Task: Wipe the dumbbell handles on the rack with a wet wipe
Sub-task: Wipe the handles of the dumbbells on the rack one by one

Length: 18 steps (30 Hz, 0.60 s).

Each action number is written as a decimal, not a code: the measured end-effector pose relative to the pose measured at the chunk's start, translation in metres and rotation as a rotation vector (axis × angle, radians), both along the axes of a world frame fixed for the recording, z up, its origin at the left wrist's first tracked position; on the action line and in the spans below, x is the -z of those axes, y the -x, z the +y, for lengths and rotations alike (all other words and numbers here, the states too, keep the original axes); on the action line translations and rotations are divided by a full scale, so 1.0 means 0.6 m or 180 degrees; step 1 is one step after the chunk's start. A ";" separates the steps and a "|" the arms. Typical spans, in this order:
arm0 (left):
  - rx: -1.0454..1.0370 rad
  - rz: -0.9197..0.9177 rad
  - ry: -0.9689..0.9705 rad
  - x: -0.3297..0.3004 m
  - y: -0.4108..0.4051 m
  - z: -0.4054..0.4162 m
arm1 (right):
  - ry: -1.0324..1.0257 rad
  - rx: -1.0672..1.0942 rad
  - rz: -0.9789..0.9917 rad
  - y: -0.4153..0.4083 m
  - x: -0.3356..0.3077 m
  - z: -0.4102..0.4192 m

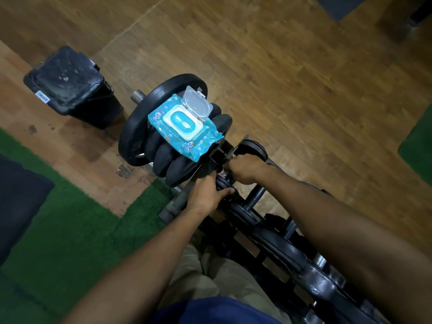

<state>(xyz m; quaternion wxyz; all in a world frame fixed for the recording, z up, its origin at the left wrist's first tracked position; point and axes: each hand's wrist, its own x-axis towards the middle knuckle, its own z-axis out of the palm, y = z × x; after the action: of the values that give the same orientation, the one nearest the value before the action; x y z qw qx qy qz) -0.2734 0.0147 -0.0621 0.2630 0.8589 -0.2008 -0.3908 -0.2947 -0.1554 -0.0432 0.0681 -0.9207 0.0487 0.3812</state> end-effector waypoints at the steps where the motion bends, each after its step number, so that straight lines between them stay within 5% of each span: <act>1: -0.0002 0.0014 0.0011 0.001 0.000 0.000 | -0.0129 -0.0032 0.0093 -0.001 0.002 0.004; 6: 0.0014 -0.0005 -0.0015 0.005 -0.001 0.001 | 0.0415 0.0204 0.0033 -0.006 -0.001 0.010; 11: 0.0050 0.0047 -0.0009 0.005 -0.004 0.000 | -0.0312 0.0146 0.0209 -0.001 0.002 0.024; 18: 0.0079 -0.0079 -0.0092 0.005 -0.003 -0.002 | -0.0678 0.0983 -0.0661 0.048 -0.030 0.022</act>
<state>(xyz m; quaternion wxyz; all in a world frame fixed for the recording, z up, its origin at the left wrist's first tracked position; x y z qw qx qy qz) -0.2717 0.0137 -0.0650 0.2432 0.8649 -0.2090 -0.3862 -0.3236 -0.1420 -0.0254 0.2273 -0.9242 0.1414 0.2723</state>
